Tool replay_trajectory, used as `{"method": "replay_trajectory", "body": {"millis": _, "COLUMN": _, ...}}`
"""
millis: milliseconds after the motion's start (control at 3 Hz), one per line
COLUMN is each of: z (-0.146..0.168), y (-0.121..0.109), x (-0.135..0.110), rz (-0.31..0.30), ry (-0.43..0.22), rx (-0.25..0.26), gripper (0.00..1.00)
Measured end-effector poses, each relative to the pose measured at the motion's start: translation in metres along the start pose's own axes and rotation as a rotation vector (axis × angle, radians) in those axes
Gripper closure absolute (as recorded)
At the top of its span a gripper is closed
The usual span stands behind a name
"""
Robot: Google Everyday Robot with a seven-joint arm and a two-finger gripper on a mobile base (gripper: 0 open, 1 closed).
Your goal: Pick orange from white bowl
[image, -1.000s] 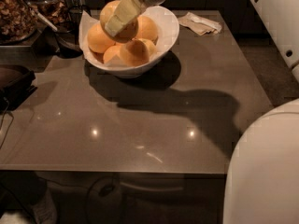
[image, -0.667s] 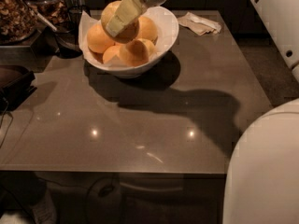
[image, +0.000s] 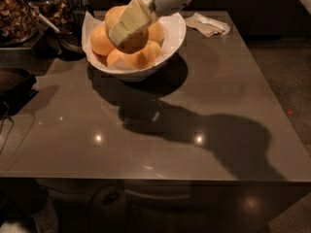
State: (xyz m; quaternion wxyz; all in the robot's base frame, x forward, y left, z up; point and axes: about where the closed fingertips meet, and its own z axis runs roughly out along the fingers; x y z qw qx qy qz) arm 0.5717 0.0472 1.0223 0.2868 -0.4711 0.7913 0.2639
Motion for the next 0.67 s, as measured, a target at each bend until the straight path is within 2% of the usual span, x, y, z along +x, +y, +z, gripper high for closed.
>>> {"method": "replay_trajectory", "body": {"millis": 333, "z": -0.0125, "y": 0.0291, "x": 0.0238, "rz": 0.082, "ry": -0.025, "rx": 0.039, "gripper": 1.00}}
{"method": "replay_trajectory", "body": {"millis": 667, "z": -0.0123, "y": 0.0296, "x": 0.0247, "rz": 0.082, "ry": -0.023, "rx": 0.039, "gripper": 1.00}}
